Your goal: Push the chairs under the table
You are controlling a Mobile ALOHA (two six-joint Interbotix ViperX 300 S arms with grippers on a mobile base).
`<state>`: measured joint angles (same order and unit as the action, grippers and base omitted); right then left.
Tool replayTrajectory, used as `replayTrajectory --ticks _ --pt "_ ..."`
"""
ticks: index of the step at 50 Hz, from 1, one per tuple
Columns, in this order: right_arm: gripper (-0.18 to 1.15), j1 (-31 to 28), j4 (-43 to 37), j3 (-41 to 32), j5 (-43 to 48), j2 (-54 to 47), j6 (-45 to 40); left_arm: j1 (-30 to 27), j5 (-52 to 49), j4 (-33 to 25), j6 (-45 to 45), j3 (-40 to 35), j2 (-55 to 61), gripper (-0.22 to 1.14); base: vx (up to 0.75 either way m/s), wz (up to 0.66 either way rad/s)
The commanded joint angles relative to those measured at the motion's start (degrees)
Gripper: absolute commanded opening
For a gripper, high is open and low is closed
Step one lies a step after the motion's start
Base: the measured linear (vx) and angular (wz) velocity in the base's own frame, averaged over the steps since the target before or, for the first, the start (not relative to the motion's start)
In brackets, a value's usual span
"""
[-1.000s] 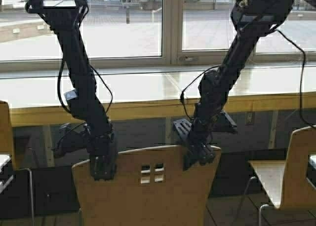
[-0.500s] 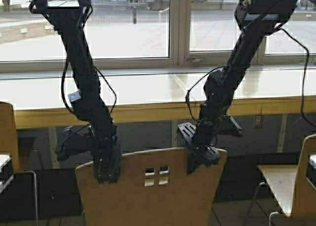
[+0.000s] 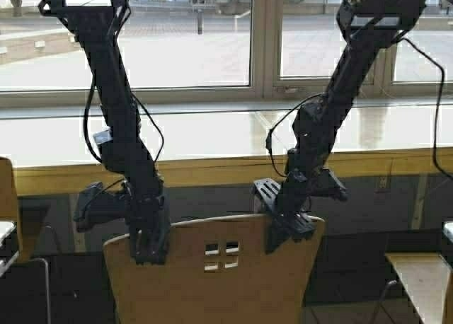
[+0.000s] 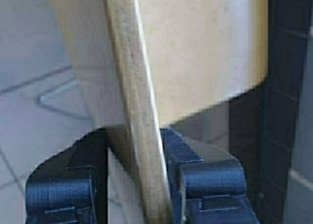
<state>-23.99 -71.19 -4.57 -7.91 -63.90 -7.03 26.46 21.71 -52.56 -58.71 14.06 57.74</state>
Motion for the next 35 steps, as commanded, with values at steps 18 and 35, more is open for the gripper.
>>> replayTrajectory --ticks 18,35 --pt "0.19 -1.14 0.88 -2.46 -1.76 0.88 1.32 -0.97 0.35 0.53 1.14 0.44 -2.37 0.23 0.22 0.04" --pt "0.19 -1.23 0.79 -1.41 -1.41 0.53 1.41 -1.85 0.26 0.62 1.14 -0.18 -1.32 0.23 0.23 0.00"
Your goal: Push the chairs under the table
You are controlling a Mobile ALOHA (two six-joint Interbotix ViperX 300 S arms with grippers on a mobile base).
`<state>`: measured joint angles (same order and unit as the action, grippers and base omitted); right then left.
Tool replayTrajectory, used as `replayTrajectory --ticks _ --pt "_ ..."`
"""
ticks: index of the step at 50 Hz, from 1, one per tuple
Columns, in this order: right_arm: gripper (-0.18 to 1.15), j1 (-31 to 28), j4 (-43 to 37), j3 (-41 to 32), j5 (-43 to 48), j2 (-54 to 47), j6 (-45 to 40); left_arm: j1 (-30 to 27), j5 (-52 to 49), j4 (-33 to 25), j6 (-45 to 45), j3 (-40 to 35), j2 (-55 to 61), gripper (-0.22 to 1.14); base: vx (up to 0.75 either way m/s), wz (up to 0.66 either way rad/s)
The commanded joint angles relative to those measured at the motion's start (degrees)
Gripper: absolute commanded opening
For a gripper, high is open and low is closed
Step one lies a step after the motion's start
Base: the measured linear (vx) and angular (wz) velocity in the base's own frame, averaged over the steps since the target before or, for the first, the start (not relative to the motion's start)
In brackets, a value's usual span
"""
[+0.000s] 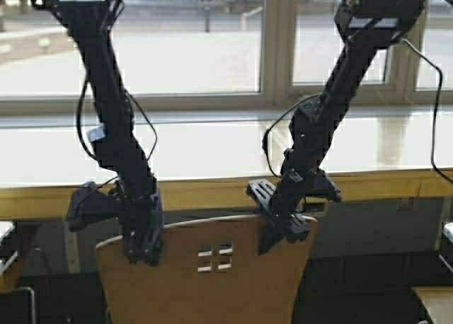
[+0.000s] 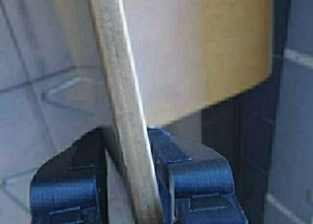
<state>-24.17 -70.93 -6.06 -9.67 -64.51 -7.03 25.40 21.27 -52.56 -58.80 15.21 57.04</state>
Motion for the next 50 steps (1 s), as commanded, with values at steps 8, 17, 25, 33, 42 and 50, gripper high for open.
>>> replayTrajectory --ticks 8,17,25,33,42,50 --pt "0.19 -1.32 0.62 1.23 0.44 1.67 1.41 -1.05 0.62 0.62 1.23 0.09 -0.97 0.23 0.24 0.03" --pt "0.18 -1.23 0.62 0.79 1.14 1.67 1.41 -1.41 0.62 0.62 1.23 -1.05 -0.09 0.23 0.24 0.04" --pt "0.18 -1.23 0.62 0.79 2.37 1.05 1.41 -1.58 0.62 0.62 1.32 -2.37 0.70 0.23 0.24 0.08" --pt "0.18 -1.23 0.62 0.88 2.90 0.53 1.41 -1.67 0.62 0.70 1.41 -2.90 1.14 0.23 0.24 0.08" --pt "0.18 -1.23 0.62 2.02 2.99 0.44 1.41 -1.67 0.53 2.46 1.49 -1.58 0.53 0.23 0.25 0.06" --pt "0.18 -1.23 1.76 4.04 3.87 0.97 1.49 -1.67 0.18 4.92 1.49 -0.26 0.00 0.23 0.22 0.02"
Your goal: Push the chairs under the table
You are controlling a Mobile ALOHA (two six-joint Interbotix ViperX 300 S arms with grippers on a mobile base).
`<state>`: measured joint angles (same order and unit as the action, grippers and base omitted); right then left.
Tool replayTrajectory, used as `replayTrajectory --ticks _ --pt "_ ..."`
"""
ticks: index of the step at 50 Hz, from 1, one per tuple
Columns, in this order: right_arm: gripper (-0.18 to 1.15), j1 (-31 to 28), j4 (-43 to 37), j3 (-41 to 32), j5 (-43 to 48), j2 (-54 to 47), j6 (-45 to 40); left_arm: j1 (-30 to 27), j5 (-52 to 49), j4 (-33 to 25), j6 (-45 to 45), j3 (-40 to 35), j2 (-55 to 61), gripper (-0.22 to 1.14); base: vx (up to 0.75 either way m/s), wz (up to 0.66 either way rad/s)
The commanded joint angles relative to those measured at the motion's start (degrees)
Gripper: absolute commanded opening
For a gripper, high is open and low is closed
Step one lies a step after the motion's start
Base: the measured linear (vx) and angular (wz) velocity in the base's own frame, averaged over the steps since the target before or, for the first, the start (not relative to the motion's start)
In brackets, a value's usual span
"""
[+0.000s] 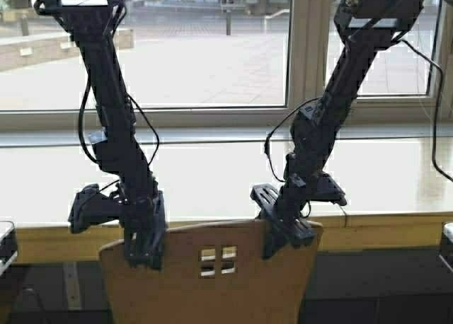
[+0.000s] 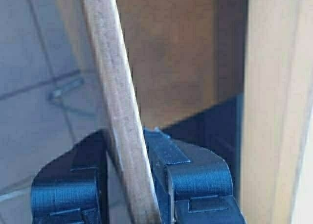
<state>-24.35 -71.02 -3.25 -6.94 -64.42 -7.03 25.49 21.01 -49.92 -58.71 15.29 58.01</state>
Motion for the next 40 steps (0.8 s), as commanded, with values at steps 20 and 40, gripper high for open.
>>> replayTrajectory --ticks 20,40 --pt "0.20 -1.05 3.43 4.57 1.58 3.78 1.49 -1.76 -1.58 4.66 1.58 2.37 -4.04 0.36 0.11 0.00" --pt "0.95 0.09 4.83 3.60 0.00 8.00 1.85 -1.76 -3.43 6.50 4.48 2.90 -8.17 1.02 0.00 -0.01"
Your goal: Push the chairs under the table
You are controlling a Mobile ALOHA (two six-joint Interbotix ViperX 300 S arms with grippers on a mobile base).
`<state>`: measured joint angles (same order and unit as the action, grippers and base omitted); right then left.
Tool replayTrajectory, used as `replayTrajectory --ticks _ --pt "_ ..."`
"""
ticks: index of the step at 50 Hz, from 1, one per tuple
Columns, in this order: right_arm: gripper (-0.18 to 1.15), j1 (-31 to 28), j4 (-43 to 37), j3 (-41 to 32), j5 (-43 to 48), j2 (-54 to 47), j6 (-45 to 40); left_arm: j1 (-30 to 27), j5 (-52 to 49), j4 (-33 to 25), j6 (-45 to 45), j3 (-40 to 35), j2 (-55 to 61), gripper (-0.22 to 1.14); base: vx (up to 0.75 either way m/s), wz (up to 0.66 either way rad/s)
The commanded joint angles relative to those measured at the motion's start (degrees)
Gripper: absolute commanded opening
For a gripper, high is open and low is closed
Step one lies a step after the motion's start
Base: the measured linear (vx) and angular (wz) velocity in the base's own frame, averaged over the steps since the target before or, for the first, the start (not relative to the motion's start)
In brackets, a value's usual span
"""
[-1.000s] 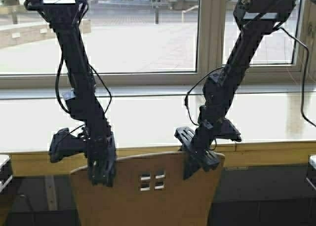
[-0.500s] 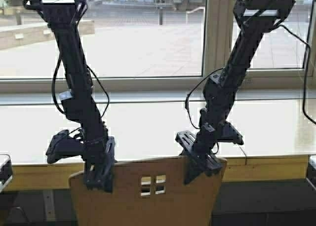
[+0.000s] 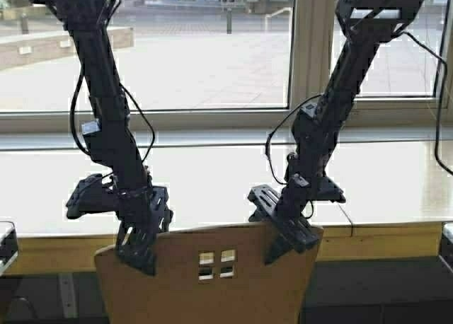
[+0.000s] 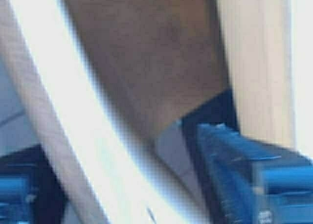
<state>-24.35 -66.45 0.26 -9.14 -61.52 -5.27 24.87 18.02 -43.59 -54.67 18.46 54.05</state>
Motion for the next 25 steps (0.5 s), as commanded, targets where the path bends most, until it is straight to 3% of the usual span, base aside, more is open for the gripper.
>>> replayTrajectory --ticks 1,13,25 --pt "0.95 0.18 0.26 0.35 2.64 5.63 0.09 -1.14 -0.53 0.18 0.44 -0.18 -4.48 1.02 -0.01 -0.01" --pt "0.94 0.09 0.26 6.68 5.19 13.71 0.09 -1.14 -3.69 0.35 0.70 5.01 -13.01 1.02 0.00 0.00" --pt "0.94 0.09 3.60 20.92 12.83 27.77 0.18 -1.49 -4.57 1.93 5.89 17.49 -26.98 1.02 0.00 0.00"
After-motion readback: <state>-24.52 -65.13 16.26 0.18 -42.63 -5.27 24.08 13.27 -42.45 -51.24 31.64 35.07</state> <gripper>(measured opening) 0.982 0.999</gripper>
